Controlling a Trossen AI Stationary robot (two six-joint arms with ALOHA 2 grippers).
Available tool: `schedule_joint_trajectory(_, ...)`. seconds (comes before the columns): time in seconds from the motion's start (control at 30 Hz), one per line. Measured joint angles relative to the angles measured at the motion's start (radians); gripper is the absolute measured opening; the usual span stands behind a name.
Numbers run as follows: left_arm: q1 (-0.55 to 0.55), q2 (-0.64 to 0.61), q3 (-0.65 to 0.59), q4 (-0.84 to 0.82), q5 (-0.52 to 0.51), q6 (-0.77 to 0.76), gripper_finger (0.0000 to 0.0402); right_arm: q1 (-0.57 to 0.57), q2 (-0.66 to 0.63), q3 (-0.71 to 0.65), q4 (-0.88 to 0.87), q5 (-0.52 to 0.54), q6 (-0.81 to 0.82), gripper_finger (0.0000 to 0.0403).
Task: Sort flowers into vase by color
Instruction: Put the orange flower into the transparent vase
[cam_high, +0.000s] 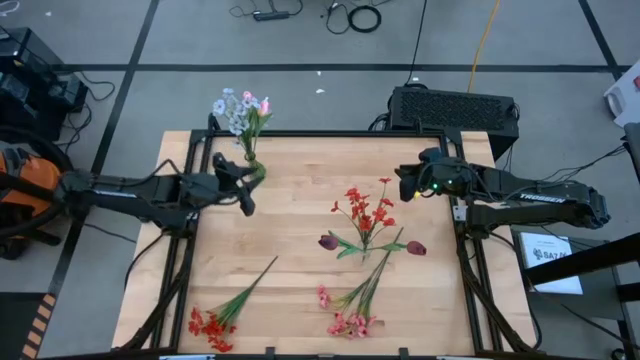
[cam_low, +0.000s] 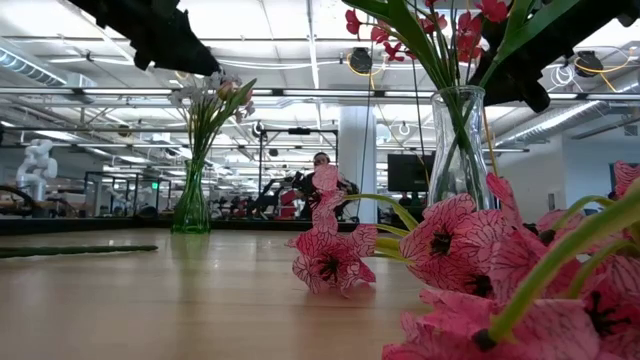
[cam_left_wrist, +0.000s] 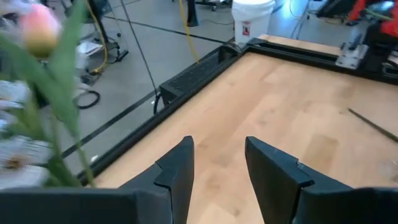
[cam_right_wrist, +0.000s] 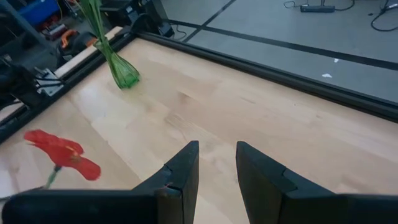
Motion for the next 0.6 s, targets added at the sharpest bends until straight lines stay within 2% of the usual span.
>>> schedule_joint_trajectory(0.47,-0.289,0.217,0.018,0.000,-0.085,-0.371,0.0150,0.000,0.000,0.000,-0.022,-0.005,-0.027,0.0098)
schedule_joint_trajectory(0.6,-0.338,0.305,0.086,-0.023,-0.099,-0.389,0.0150,0.000,0.000,0.000,-0.023,-0.005,-0.045,0.0098)
